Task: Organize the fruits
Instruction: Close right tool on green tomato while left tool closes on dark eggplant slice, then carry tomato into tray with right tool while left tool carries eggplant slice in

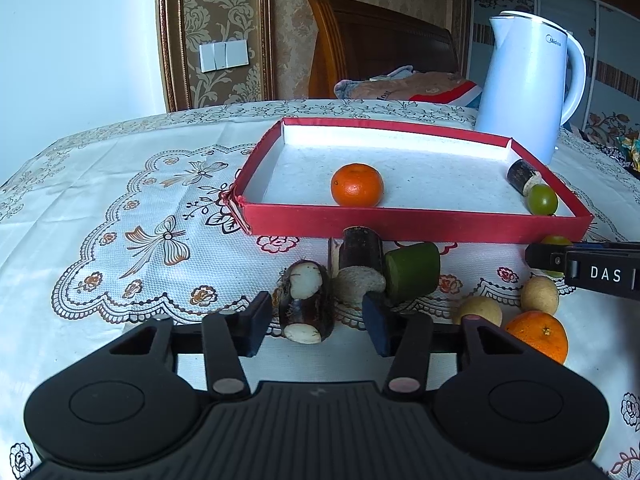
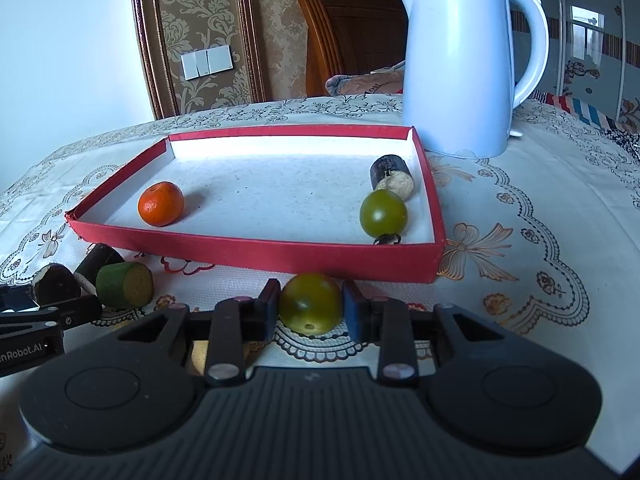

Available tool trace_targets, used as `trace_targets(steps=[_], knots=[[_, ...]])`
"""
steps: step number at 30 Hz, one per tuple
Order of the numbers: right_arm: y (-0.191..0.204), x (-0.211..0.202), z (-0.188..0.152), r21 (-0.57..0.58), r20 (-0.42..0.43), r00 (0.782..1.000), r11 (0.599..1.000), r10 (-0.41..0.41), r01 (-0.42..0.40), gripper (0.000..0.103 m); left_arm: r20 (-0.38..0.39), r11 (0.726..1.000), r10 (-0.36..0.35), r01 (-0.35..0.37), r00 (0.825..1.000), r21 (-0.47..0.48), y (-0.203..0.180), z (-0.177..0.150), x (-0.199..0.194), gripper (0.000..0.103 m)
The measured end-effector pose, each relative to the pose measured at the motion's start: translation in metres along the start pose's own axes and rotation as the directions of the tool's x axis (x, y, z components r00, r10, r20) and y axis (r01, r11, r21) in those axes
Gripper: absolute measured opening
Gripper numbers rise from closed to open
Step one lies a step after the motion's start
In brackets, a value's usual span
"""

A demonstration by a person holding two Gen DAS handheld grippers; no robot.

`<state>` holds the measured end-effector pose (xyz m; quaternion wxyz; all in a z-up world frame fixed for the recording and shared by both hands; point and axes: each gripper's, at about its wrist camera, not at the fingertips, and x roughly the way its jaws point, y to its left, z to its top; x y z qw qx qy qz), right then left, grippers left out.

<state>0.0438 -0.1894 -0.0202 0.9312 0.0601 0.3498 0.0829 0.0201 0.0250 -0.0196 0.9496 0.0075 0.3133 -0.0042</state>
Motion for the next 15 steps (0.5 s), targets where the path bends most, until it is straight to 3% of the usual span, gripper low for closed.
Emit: trace_targets(steps=[8,15], knots=[[-0.0009,-0.0008,-0.0005,0.003,0.003,1.000,1.000,0.000,0.000,0.031,0.011,1.000,0.004,-0.004,1.000,-0.004,0.0017,-0.0006,-0.0040,0.024],[-0.0027,-0.0045,-0.0010,0.005,0.015,1.000,1.000,0.003,-0.003,0.031,0.033,1.000,0.002,-0.002,0.999,-0.001,0.0022,-0.0014,-0.0088,0.024]])
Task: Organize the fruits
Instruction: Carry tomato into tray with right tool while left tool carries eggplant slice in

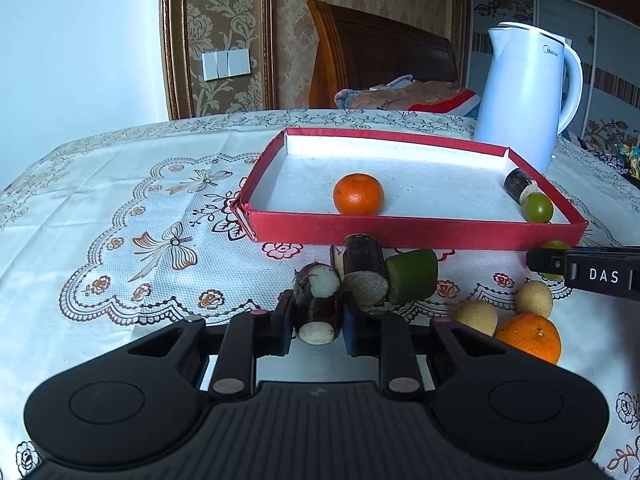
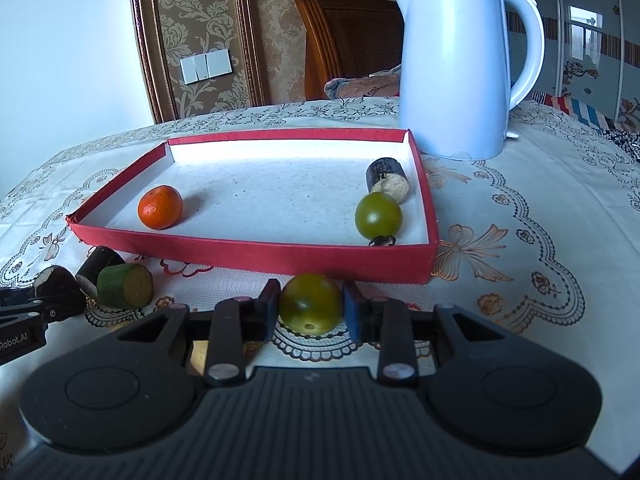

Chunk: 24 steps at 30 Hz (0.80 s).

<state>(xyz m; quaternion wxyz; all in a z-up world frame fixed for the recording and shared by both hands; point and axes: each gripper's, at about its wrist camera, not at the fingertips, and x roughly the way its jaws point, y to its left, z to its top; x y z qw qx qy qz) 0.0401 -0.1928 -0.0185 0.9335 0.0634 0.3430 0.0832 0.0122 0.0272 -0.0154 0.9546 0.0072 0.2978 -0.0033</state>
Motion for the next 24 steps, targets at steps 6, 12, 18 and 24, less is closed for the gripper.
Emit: trace_targets(steps=[6,12,18,24], knots=[[-0.002,-0.007,0.000,-0.005,0.032,0.999,1.000,0.002,-0.002,0.031,0.049,0.999,0.014,-0.011,0.999,-0.053,0.010,0.003,-0.009,0.024],[-0.008,-0.016,0.008,0.002,0.086,0.996,1.000,0.000,0.000,0.031,0.098,0.999,0.018,-0.014,0.995,-0.037,0.005,0.012,-0.014,0.024],[-0.008,-0.007,0.024,-0.025,0.103,0.994,0.999,-0.031,0.034,0.031,0.133,1.000,-0.001,0.000,0.991,0.009,-0.010,0.034,-0.010,0.024],[-0.017,0.014,0.048,-0.009,0.109,0.991,0.997,-0.073,0.074,0.031,0.137,1.000,0.001,-0.001,0.991,0.000,-0.020,0.064,0.016,0.024]])
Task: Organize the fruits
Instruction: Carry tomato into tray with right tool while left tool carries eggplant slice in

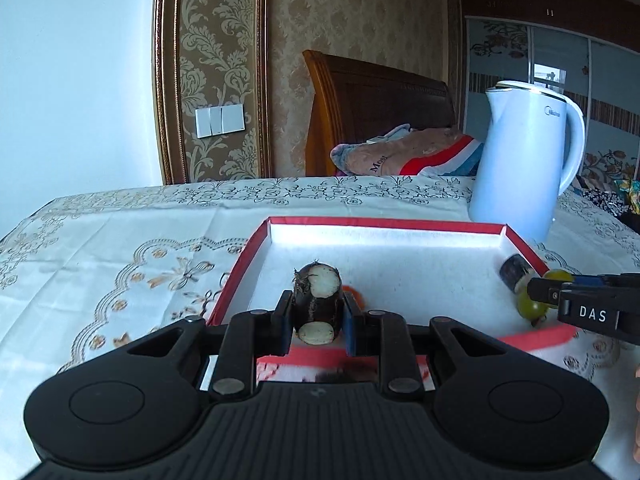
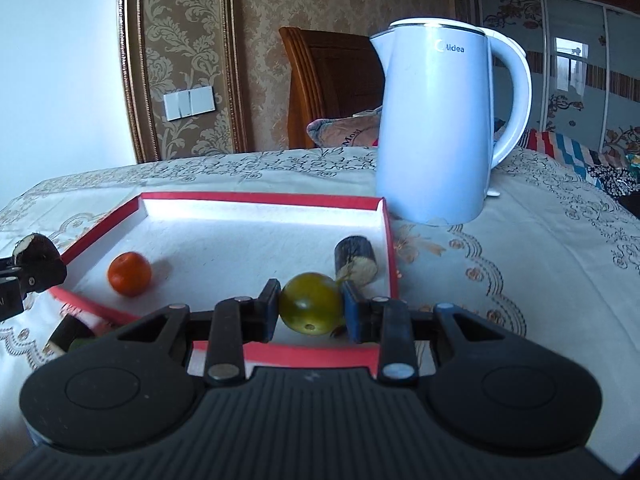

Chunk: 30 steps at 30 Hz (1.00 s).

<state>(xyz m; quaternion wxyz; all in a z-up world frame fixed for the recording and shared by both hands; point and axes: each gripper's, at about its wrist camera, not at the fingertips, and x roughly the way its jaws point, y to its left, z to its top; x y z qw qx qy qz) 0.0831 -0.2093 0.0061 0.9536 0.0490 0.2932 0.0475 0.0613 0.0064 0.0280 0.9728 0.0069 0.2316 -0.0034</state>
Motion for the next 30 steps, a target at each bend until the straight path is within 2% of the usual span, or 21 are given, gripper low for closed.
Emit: trace_targets(steps=[5,10,23,30], knots=[[-0.006,0.028,0.015,0.023,-0.028,0.999,0.999,-0.023,0.024,0.031,-0.008,0.999,0.032,-0.032,0.999,-0.007,-0.002,0.017,0.027,0.024],[-0.003,0.051,0.020,-0.002,-0.049,0.998,0.999,-0.042,0.042,0.031,-0.021,0.998,0.051,-0.051,0.998,-0.020,-0.003,0.029,0.054,0.024],[0.024,0.080,0.028,-0.140,-0.001,0.995,0.985,-0.104,0.103,0.031,-0.120,0.999,0.037,-0.040,0.992,-0.021,-0.008,0.028,0.099,0.024],[0.026,0.075,0.025,-0.138,0.012,0.998,0.988,-0.063,0.064,0.031,-0.138,0.998,0.046,-0.051,0.989,-0.030,-0.004,0.025,0.104,0.024]])
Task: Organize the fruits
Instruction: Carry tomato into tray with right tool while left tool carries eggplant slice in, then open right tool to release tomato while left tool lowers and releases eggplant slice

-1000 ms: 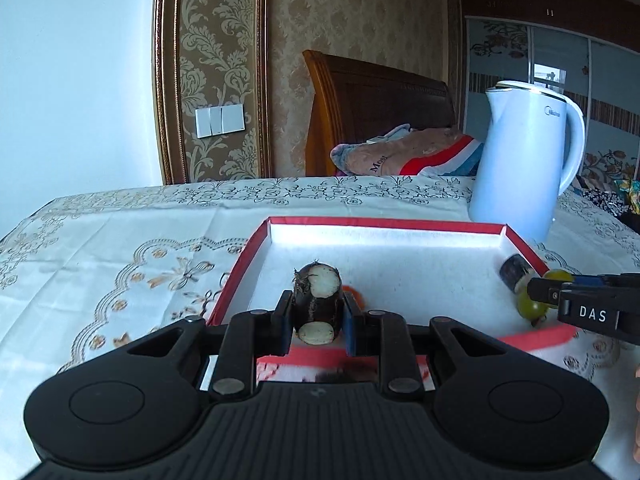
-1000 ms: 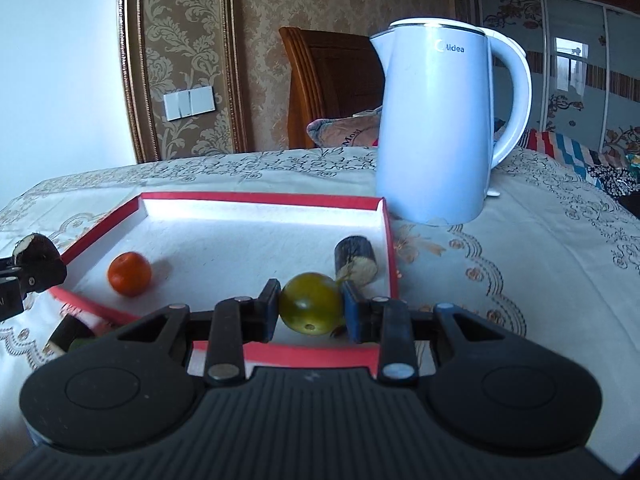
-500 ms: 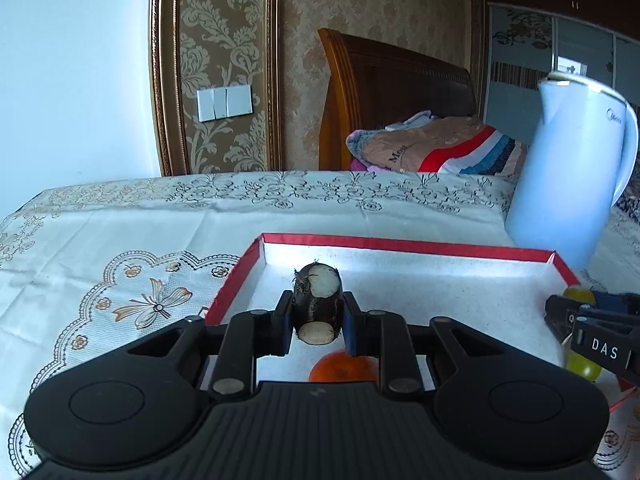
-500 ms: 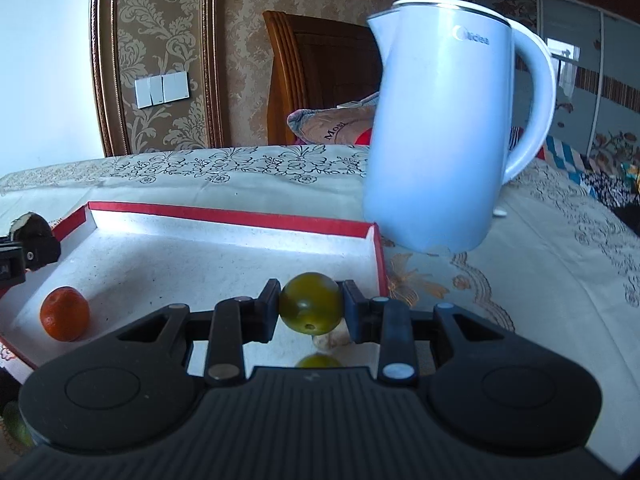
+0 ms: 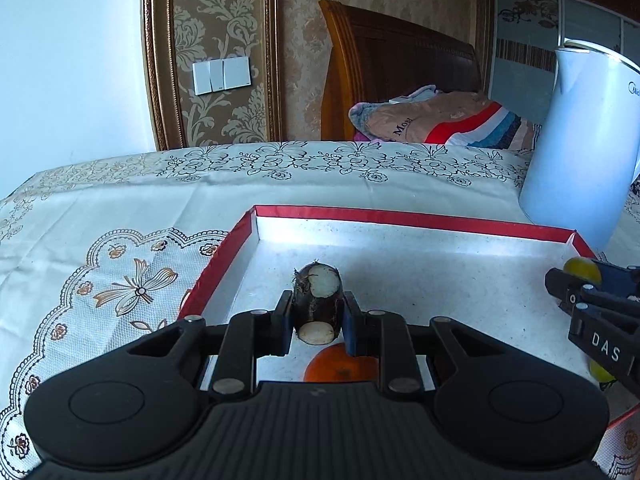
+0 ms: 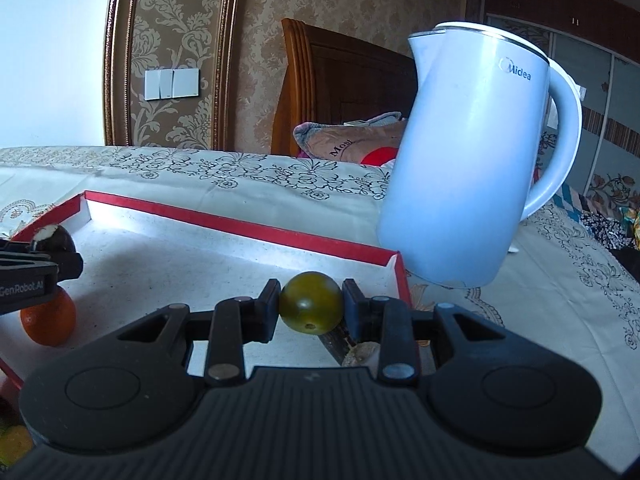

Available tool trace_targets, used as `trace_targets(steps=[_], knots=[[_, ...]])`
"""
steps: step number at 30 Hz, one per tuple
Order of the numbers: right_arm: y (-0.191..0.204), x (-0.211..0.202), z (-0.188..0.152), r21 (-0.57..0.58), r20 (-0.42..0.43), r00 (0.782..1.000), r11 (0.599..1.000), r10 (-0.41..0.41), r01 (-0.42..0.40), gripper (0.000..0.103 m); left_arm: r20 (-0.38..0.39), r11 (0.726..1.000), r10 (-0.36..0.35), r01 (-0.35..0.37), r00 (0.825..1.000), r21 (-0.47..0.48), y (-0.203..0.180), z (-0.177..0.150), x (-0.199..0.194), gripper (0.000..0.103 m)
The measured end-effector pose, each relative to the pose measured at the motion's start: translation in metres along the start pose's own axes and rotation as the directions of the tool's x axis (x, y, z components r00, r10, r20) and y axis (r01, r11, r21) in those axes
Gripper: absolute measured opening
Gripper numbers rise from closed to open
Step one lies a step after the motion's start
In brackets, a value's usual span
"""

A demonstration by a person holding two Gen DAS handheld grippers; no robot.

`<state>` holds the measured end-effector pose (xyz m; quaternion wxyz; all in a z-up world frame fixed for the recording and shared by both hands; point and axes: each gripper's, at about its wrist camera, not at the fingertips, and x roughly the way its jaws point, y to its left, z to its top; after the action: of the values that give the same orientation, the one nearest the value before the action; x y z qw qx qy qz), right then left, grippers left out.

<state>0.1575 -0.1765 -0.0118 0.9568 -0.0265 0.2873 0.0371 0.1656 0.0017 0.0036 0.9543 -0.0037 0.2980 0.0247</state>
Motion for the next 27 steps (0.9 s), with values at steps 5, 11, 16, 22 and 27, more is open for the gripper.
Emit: trace_targets(steps=[5,11,16,22,27], knots=[[0.006,-0.004,-0.003,-0.005,0.002,0.998,0.998,0.064,-0.064,0.031,-0.010,1.000,0.008,-0.008,1.000,0.001,0.001,-0.001,0.003,0.024],[0.009,0.007,-0.007,-0.001,-0.059,0.995,0.996,0.086,-0.086,0.031,-0.011,1.000,0.011,-0.011,1.000,-0.003,0.000,-0.002,0.003,0.024],[0.007,0.006,-0.008,0.010,-0.053,0.995,0.997,0.079,-0.079,0.031,-0.006,1.000,0.017,-0.017,1.000,0.006,-0.002,-0.002,0.002,0.024],[0.005,0.004,-0.008,0.023,-0.044,0.996,0.997,0.074,-0.073,0.052,0.003,1.000,0.022,-0.022,1.000,0.012,-0.003,-0.003,0.000,0.024],[0.006,0.002,-0.008,0.017,-0.038,0.997,0.998,0.068,-0.067,0.060,0.015,0.999,0.034,-0.035,0.999,0.027,-0.004,-0.005,-0.003,0.024]])
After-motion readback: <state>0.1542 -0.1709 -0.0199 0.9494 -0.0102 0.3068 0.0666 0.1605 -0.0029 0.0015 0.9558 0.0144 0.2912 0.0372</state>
